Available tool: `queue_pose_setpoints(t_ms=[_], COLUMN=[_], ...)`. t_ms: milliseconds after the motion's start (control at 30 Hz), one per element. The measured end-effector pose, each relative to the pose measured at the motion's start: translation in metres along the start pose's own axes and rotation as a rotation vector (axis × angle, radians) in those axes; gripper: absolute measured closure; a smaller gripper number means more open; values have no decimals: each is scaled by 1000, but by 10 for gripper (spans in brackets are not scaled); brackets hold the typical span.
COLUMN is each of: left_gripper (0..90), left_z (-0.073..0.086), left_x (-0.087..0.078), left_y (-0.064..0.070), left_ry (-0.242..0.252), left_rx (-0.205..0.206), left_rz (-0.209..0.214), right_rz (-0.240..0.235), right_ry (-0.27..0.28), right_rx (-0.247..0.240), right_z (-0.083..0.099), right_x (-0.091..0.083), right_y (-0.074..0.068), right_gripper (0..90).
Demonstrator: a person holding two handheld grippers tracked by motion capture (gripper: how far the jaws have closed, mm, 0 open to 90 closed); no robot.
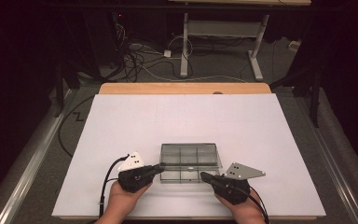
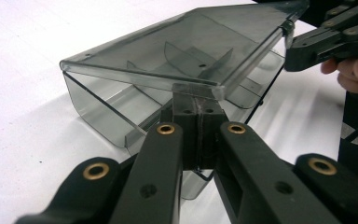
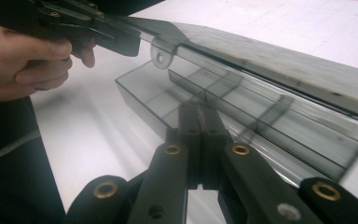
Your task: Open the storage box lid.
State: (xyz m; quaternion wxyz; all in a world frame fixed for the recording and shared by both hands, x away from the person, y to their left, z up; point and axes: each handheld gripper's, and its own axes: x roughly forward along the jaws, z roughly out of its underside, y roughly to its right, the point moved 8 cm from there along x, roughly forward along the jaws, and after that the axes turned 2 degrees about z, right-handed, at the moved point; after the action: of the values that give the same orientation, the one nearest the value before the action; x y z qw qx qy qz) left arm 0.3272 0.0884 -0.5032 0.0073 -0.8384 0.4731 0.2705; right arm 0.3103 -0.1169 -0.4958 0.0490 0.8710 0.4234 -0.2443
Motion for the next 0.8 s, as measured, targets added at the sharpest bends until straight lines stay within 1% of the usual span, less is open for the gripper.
queue_pose_setpoints(t_ms=[33,67,133,233,300,367,400,467,567,633,667,700,800], left_gripper=[877,876,876,876,876,876,876,876,877,877,876,876,877], left_z=[0,0,-1,0,1,0,0,0,0,0,0,0,1], left_x=[1,1,3,5,6,7,8,9,10,10,9,9,10], left_y=[-1,-1,-3,-5,-6,-8,-9,-10,-11,-11,-11,-11,-11], left_ry=[0,-2,-1,-4,-8,-7,-6,-8,-11,-11,-10,-10,-13], left_rx=[-1,0,-2,-3,4,0,-4,-5,-7,-9,-10,-10,-9], left_rz=[-1,0,1,3,8,9,9,7,2,-1,-1,-1,-3], right_rz=[0,13,19,39,51,62,78,85,113,132,149,149,171], right_ry=[0,1,2,2,1,1,4,7,13,10,6,6,3], right_rx=[0,0,3,7,17,19,25,29,37,39,44,44,55], right_z=[0,2,3,5,8,10,12,12,15,17,20,20,23], right_x=[0,-4,-7,-12,-17,-20,-26,-28,-34,-37,-38,-38,-40], right_y=[0,3,5,11,15,18,24,26,36,42,48,48,57], right_gripper=[900,900,900,900,900,900,900,900,900,900,900,900,900])
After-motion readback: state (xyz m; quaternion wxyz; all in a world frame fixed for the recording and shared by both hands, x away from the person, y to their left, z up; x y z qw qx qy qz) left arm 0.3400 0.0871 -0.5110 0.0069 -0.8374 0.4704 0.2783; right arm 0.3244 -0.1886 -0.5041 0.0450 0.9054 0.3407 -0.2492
